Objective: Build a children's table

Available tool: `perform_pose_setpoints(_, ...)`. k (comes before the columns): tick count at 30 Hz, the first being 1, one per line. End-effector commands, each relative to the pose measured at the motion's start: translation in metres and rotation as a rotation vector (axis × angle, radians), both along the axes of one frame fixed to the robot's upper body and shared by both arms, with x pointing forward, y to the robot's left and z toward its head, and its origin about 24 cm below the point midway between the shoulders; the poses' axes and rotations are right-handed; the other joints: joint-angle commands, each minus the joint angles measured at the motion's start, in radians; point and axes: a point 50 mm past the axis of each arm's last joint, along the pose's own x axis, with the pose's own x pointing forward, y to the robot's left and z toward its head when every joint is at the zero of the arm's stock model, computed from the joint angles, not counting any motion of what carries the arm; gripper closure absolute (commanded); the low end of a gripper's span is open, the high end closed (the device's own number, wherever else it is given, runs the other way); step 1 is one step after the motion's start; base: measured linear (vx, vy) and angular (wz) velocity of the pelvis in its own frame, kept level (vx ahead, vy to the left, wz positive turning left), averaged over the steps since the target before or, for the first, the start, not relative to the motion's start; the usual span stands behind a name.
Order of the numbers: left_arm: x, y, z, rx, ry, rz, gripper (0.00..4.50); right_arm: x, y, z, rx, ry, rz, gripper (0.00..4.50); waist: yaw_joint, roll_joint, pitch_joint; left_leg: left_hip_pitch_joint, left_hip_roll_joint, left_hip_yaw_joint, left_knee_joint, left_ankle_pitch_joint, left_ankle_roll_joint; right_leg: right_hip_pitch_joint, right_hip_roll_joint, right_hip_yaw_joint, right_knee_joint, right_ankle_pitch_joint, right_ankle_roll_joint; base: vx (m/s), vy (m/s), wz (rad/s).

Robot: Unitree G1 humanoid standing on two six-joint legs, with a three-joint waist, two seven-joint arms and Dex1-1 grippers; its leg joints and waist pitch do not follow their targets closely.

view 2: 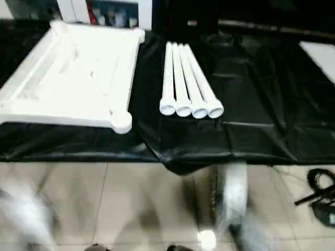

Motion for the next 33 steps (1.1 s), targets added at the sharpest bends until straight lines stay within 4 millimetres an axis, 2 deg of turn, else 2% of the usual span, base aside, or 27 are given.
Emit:
perform_pose_setpoints(1, -0.001, 0.000, -0.017, -0.025, 0.121, 0.018, 0.02, -0.002, -0.004, -0.014, -0.008, 0.097, -0.010, 0.00, 0.003, 0.012, -0.024, -0.011, 0.009, 0.006, -0.063, -0.088, 0.021, 0.033, -0.028, 0.041, -0.056, -0.077, -0.055, 0.000, 0.000, 0.00)
perform_pose_setpoints(2, 0.000, -0.003, -0.019, -0.011, 0.131, 0.015, 0.02, 0.000, -0.005, -0.014, -0.015, 0.097, -0.001, 0.00, 0.003, 0.007, -0.036, -0.008, 0.005, 0.006, -0.058, -0.068, 0.010, 0.036, -0.022, 0.041, -0.050, -0.025, -0.051, 0.000, 0.000, 0.00)
perform_pose_setpoints(3, 0.001, -0.006, -0.025, -0.001, 0.167, 0.012, 0.02, 0.003, -0.009, -0.020, -0.040, 0.117, -0.018, 0.00, 0.002, 0.008, -0.037, -0.012, 0.004, 0.003, -0.060, -0.063, 0.004, 0.039, -0.022, 0.040, -0.048, -0.008, -0.048, 0.000, 0.000, 0.00)
perform_pose_setpoints(4, 0.001, -0.007, -0.026, -0.001, 0.174, 0.013, 0.02, 0.003, -0.010, -0.021, -0.045, 0.120, -0.023, 0.00, 0.005, 0.012, -0.047, -0.010, 0.004, -0.001, -0.058, -0.039, -0.010, 0.041, -0.023, 0.037, -0.045, 0.031, -0.048, 0.000, 0.000, 0.00)
perform_pose_setpoints(5, 0.002, -0.008, -0.028, -0.003, 0.193, 0.016, 0.02, 0.004, -0.013, -0.023, -0.059, 0.131, -0.037, 0.00, 0.002, 0.009, -0.047, -0.011, 0.003, -0.001, -0.056, -0.042, -0.021, 0.041, -0.021, 0.037, -0.043, 0.056, -0.054, 0.000, 0.000, 0.00)
perform_pose_setpoints(6, 0.010, -0.011, -0.028, -0.007, 0.208, 0.003, 0.02, 0.012, -0.018, -0.023, -0.084, 0.143, -0.079, 0.00, 0.002, 0.016, -0.055, -0.011, 0.002, -0.002, -0.054, -0.048, -0.024, 0.045, -0.021, 0.037, -0.041, 0.063, -0.058, 0.000, 0.000, 0.00)
perform_pose_setpoints(7, 0.018, -0.011, -0.029, -0.004, 0.216, 0.019, 0.02, 0.018, -0.021, -0.020, -0.103, 0.134, -0.125, 0.00, 0.000, 0.017, -0.052, -0.007, 0.001, -0.001, -0.057, -0.083, -0.035, 0.041, -0.020, 0.036, -0.044, 0.027, -0.060, 0.000, 0.000, 0.00)
perform_pose_setpoints(8, 0.023, -0.011, -0.029, -0.002, 0.222, 0.032, 0.02, 0.022, -0.024, -0.018, -0.116, 0.126, -0.159, 0.00, -0.002, 0.016, -0.050, -0.010, 0.001, -0.002, -0.059, -0.106, -0.039, 0.042, -0.021, 0.036, -0.046, -0.003, -0.057, -0.054, 0.007, -0.01)
perform_pose_setpoints(9, 0.039, -0.015, -0.024, -0.007, 0.155, 0.024, 0.02, 0.033, -0.031, -0.011, -0.071, 0.098, -0.229, 0.00, -0.003, 0.011, -0.046, -0.011, -0.006, 0.000, -0.061, -0.176, -0.032, 0.038, -0.024, 0.038, -0.060, -0.139, -0.043, -0.089, -0.004, -0.03)
perform_pose_setpoints(10, 0.050, -0.017, -0.024, -0.002, 0.134, 0.028, 0.02, 0.041, -0.037, -0.010, -0.064, 0.081, -0.292, 0.00, -0.005, 0.005, -0.048, -0.010, -0.005, 0.000, -0.060, -0.192, -0.029, 0.037, -0.027, 0.039, -0.060, -0.183, -0.039, -0.089, -0.004, -0.03)
perform_pose_setpoints(11, 0.051, -0.017, -0.023, -0.001, 0.133, 0.029, 0.02, 0.042, -0.037, -0.009, -0.063, 0.079, -0.298, 0.00, -0.002, 0.007, -0.048, -0.012, -0.005, -0.002, -0.061, -0.203, -0.024, 0.036, -0.031, 0.039, -0.064, -0.227, -0.034, -0.088, -0.019, -0.01)
perform_pose_setpoints(12, 0.075, -0.023, -0.019, 0.006, 0.087, 0.006, 0.02, 0.057, -0.045, -0.006, -0.069, 0.063, -0.382, 0.00, 0.002, 0.015, -0.053, -0.007, -0.003, -0.002, -0.057, -0.194, -0.026, 0.033, -0.036, 0.041, -0.064, -0.245, -0.031, -0.066, -0.026, 0.01)
perform_pose_setpoints(13, 0.078, -0.024, -0.017, 0.006, 0.079, 0.000, 0.02, 0.059, -0.045, -0.006, -0.071, 0.061, -0.390, 0.00, 0.000, 0.015, -0.051, -0.010, -0.006, -0.001, -0.057, -0.187, -0.023, 0.030, -0.032, 0.041, -0.070, -0.253, -0.027, -0.066, -0.026, 0.01)
perform_pose_setpoints(14, 0.085, -0.026, -0.017, -0.005, 0.075, -0.016, 0.02, 0.063, -0.045, -0.008, -0.067, 0.083, -0.397, 0.00, 0.001, 0.013, -0.057, -0.006, -0.010, -0.001, -0.054, -0.186, -0.027, 0.030, -0.031, 0.040, -0.066, -0.263, -0.024, -0.053, -0.021, 0.01)
perform_pose_setpoints(15, 0.095, -0.024, -0.018, 0.026, 0.075, -0.002, 0.02, 0.069, -0.045, -0.015, -0.076, 0.115, -0.399, 0.00, 0.002, 0.008, -0.062, -0.017, -0.008, -0.004, -0.052, -0.134, -0.026, 0.041, -0.034, 0.040, -0.057, -0.203, -0.031, 0.000, 0.000, 0.00)
perform_pose_setpoints(17, 0.102, -0.022, -0.022, 0.097, 0.092, 0.031, 0.02, 0.070, -0.042, -0.021, -0.070, 0.141, -0.372, 0.00, 0.001, 0.012, -0.066, -0.018, -0.008, -0.005, -0.050, -0.111, -0.023, 0.042, -0.032, 0.038, -0.051, -0.139, -0.044, 0.000, 0.000, 0.00)
perform_pose_setpoints(18, 0.106, -0.021, -0.022, 0.148, 0.116, 0.033, 0.02, 0.070, -0.040, -0.025, -0.066, 0.162, -0.357, 0.00, 0.001, 0.008, -0.071, -0.021, -0.007, -0.007, -0.048, -0.080, -0.018, 0.048, -0.033, 0.038, -0.041, -0.084, -0.059, 0.000, 0.000, 0.00)
perform_pose_setpoints(20, 0.106, -0.018, -0.020, 0.132, 0.119, 0.025, 0.02, 0.070, -0.034, -0.032, -0.021, 0.192, -0.338, 0.00, 0.002, 0.005, -0.074, -0.022, -0.008, -0.006, -0.044, -0.039, -0.010, 0.051, -0.035, 0.038, -0.034, -0.021, -0.085, 0.000, 0.000, 0.00)
perform_pose_setpoints(21, 0.106, -0.014, -0.023, 0.133, 0.116, 0.040, 0.02, 0.072, -0.032, -0.037, -0.032, 0.194, -0.342, 0.00, 0.005, 0.013, -0.075, -0.018, -0.007, -0.005, -0.042, -0.013, -0.004, 0.048, -0.033, 0.037, -0.029, 0.028, -0.121, 0.000, 0.000, 0.00)
perform_pose_setpoints(22, 0.106, -0.014, -0.024, 0.137, 0.118, 0.047, 0.02, 0.072, -0.032, -0.038, -0.037, 0.196, -0.345, 0.00, 0.005, 0.013, -0.076, -0.017, -0.006, -0.004, -0.041, -0.006, 0.000, 0.047, -0.032, 0.036, -0.029, 0.042, -0.131, 0.000, 0.000, 0.00)
perform_pose_setpoints(23, 0.106, -0.012, -0.025, 0.145, 0.124, 0.064, 0.02, 0.073, -0.032, -0.040, -0.047, 0.203, -0.353, 0.00, 0.007, 0.032, -0.076, -0.016, -0.007, -0.005, -0.041, -0.002, -0.004, 0.046, -0.032, 0.036, -0.025, 0.056, -0.142, 0.000, 0.000, 0.00)
perform_pose_setpoints(24, 0.105, -0.011, -0.027, 0.142, 0.130, 0.097, 0.02, 0.074, -0.031, -0.041, -0.059, 0.207, -0.349, 0.00, 0.006, 0.022, -0.076, -0.016, -0.006, -0.004, -0.040, 0.003, -0.003, 0.049, -0.030, 0.034, -0.026, 0.081, -0.153, 0.000, 0.000, 0.00)
perform_pose_setpoints(25, 0.104, -0.012, -0.028, 0.129, 0.130, 0.104, 0.02, 0.075, -0.029, -0.041, -0.064, 0.201, -0.335, 0.00, 0.007, 0.029, -0.076, -0.016, -0.006, -0.003, -0.039, 0.001, -0.004, 0.049, -0.029, 0.033, -0.026, 0.098, -0.164, 0.000, 0.000, 0.00)
perform_pose_setpoints(26, 0.102, -0.015, -0.030, 0.125, 0.135, 0.091, 0.02, 0.075, -0.027, -0.041, -0.066, 0.196, -0.318, 0.00, 0.009, 0.025, -0.075, -0.018, -0.006, -0.003, -0.039, -0.012, -0.002, 0.053, -0.031, 0.034, -0.026, 0.090, -0.171, 0.000, 0.000, 0.00)
perform_pose_setpoints(29, 0.101, -0.018, -0.031, 0.124, 0.127, 0.074, 0.02, 0.077, -0.025, -0.040, -0.083, 0.185, -0.322, 0.00, 0.013, 0.028, -0.071, -0.017, -0.003, -0.002, -0.043, -0.057, 0.001, 0.050, -0.035, 0.035, -0.033, 0.013, -0.164, 0.000, 0.000, 0.00)
perform_pose_setpoints(33, 0.103, -0.019, -0.032, 0.133, 0.126, 0.080, 0.02, 0.079, -0.020, -0.037, -0.084, 0.169, -0.320, 0.00, 0.015, 0.026, -0.070, -0.018, -0.002, -0.004, -0.047, -0.096, -0.007, 0.049, -0.036, 0.035, -0.038, -0.054, -0.144, 0.000, 0.000, 0.00)
